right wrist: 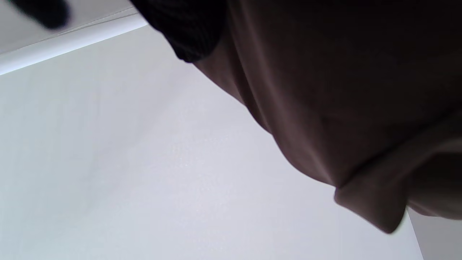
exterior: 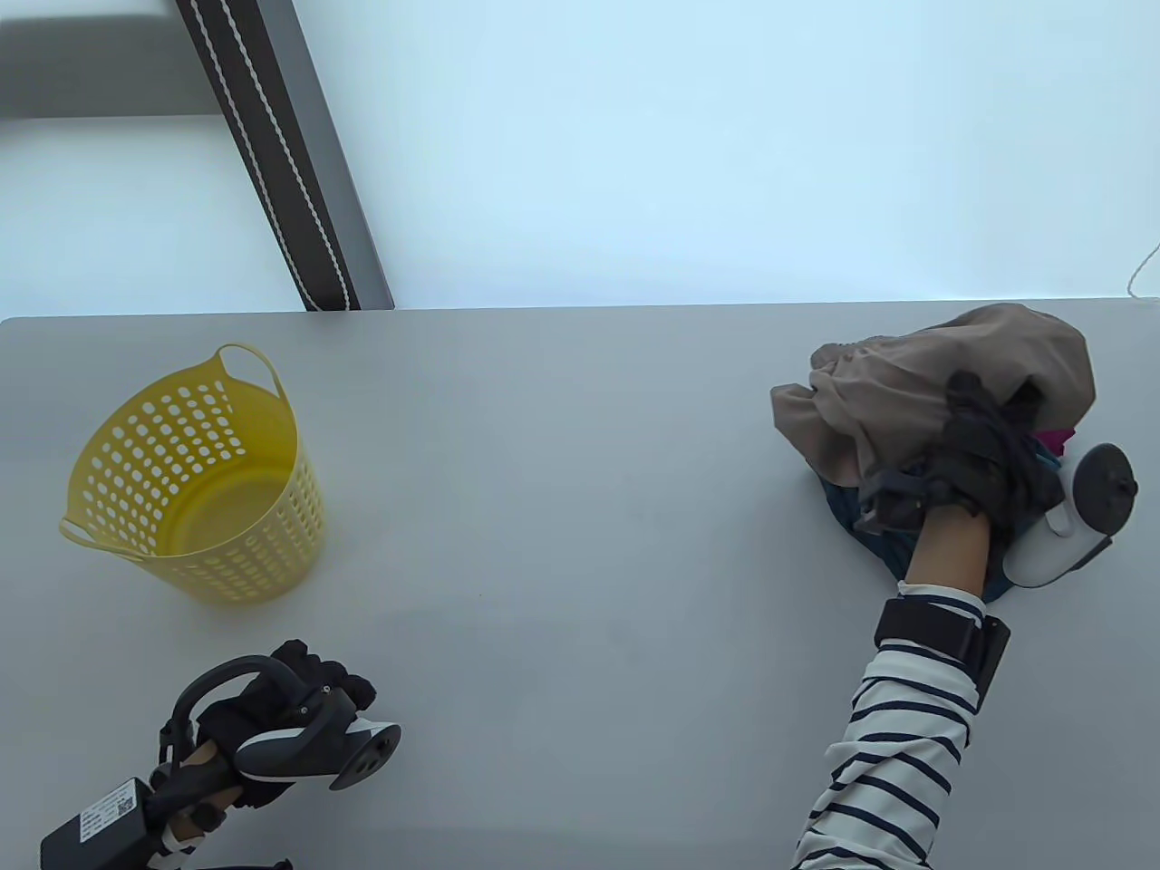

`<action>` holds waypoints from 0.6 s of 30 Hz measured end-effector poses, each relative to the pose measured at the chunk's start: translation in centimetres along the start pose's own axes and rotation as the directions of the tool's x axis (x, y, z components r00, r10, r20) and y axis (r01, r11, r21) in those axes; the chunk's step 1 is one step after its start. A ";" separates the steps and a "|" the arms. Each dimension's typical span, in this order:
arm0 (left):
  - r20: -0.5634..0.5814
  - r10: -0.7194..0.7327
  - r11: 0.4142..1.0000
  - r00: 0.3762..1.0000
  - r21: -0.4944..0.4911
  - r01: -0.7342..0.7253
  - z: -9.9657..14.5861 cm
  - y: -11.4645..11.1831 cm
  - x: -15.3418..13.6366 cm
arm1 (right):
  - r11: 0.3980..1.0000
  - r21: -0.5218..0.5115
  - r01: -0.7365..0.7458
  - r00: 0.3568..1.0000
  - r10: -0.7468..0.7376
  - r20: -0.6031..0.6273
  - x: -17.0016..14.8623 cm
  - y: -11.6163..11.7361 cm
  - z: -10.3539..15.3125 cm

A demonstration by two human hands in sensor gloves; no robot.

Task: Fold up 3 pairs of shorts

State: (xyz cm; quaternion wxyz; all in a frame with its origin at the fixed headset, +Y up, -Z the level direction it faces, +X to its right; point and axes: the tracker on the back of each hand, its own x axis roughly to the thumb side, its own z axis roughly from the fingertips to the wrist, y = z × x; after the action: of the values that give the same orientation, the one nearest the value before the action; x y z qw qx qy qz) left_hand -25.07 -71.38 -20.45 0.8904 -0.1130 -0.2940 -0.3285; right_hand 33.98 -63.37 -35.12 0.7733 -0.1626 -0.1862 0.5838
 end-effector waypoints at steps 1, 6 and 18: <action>-0.002 0.001 1.000 1.000 -0.002 -0.001 0.0 0.0 0.0 | 1.000 -0.017 -0.023 0.999 0.023 -0.025 -1.2 -1.4 -0.3; -0.012 -0.004 1.000 1.000 -0.010 0.004 -0.2 0.1 -0.1 | 0.807 -0.241 -0.539 0.828 0.456 -0.325 -6.3 -6.2 0.5; -0.026 -0.001 0.999 1.000 -0.051 0.000 -0.7 -0.3 -0.5 | 0.523 0.120 -0.844 0.376 0.737 -0.561 -7.9 -8.5 1.7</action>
State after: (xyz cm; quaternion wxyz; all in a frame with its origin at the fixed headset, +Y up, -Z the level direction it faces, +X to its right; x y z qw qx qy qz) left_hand -25.26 -71.63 -21.37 0.8909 -0.1313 -0.2740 -0.3376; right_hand 38.37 -73.18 -30.40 0.3955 -0.4627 0.0911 0.7881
